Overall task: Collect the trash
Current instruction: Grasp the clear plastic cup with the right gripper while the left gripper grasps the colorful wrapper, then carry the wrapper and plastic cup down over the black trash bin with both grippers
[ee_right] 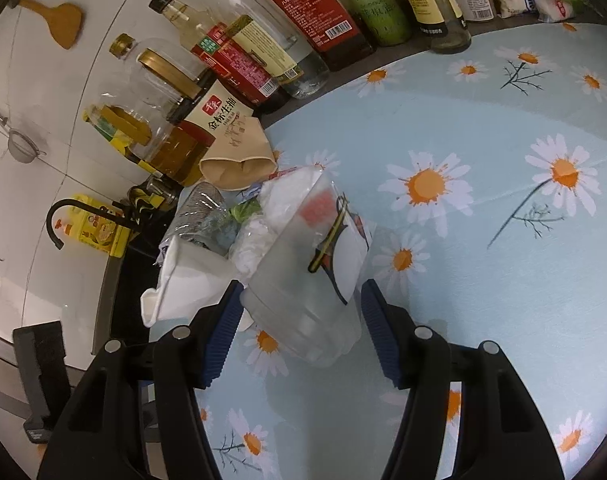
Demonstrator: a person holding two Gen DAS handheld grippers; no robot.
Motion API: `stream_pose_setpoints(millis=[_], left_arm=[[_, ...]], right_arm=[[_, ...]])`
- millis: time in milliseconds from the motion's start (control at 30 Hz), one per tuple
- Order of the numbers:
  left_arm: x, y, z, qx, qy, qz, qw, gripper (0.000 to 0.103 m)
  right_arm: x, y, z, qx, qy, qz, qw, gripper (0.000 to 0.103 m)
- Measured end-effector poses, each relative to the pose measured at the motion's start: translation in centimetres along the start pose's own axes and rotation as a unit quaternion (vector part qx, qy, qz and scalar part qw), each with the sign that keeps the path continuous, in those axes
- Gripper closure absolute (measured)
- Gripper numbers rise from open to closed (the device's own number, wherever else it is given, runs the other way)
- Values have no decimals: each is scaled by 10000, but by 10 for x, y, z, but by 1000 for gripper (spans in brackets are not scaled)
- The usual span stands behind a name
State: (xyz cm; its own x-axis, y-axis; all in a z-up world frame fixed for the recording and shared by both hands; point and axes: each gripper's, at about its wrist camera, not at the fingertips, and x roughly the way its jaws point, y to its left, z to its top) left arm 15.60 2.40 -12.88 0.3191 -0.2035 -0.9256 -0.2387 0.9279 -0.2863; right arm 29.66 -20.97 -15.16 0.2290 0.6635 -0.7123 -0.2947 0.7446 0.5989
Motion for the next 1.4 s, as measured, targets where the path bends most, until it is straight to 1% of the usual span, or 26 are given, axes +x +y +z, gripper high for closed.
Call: stream_pose_setpoints(millis=[133, 200, 267, 333, 367, 433, 467, 500, 700, 767, 933, 1133, 1233, 1400], left_arm=[[3, -3, 2, 79, -36, 128, 9999, 7], [5, -3, 3, 76, -109, 325, 9994, 8], [7, -2, 6, 65, -114, 281, 9995, 8], [9, -2, 8, 110, -152, 289, 9994, 16], [11, -2, 9, 140, -145, 308, 9993, 22], [15, 0, 12, 122, -121, 280, 9995, 24], [16, 0, 12, 100, -142, 254, 9995, 28], [16, 1, 13, 70, -207, 240, 9995, 35], [20, -1, 14, 198, -291, 195, 9992, 43], [18, -2, 13, 252, -382, 182, 9988, 43], [7, 4, 9, 146, -540, 144, 9983, 43], [-7, 5, -2, 226, -620, 16, 9978, 44], [-20, 6, -7, 270, -734, 1, 9969, 44], [-38, 14, -16, 173, -930, -74, 9955, 44]], right_arm=[[-6, -1, -5, 6, -8, -25, 10000, 42], [-11, -1, -10, -12, -10, -45, 10000, 42], [-16, 0, -15, -45, -29, -94, 9999, 42], [-20, -1, -20, -26, -33, -96, 9999, 42], [-23, -1, -23, -32, -39, -113, 9999, 42], [-26, 0, -27, -92, -60, -195, 9998, 42], [-27, 2, -30, -151, -79, -264, 9995, 42], [-30, 3, -33, -209, -95, -323, 9992, 42], [-38, 2, -49, -197, -83, -359, 9991, 42], [-40, 3, -53, -187, -87, -370, 9991, 42], [-43, 7, -62, -212, -43, -384, 9990, 42], [-48, 22, -65, -304, 29, -385, 9988, 42], [-53, 33, -67, -436, 4, -394, 9983, 42], [-58, 52, -76, -611, -146, -318, 9975, 42]])
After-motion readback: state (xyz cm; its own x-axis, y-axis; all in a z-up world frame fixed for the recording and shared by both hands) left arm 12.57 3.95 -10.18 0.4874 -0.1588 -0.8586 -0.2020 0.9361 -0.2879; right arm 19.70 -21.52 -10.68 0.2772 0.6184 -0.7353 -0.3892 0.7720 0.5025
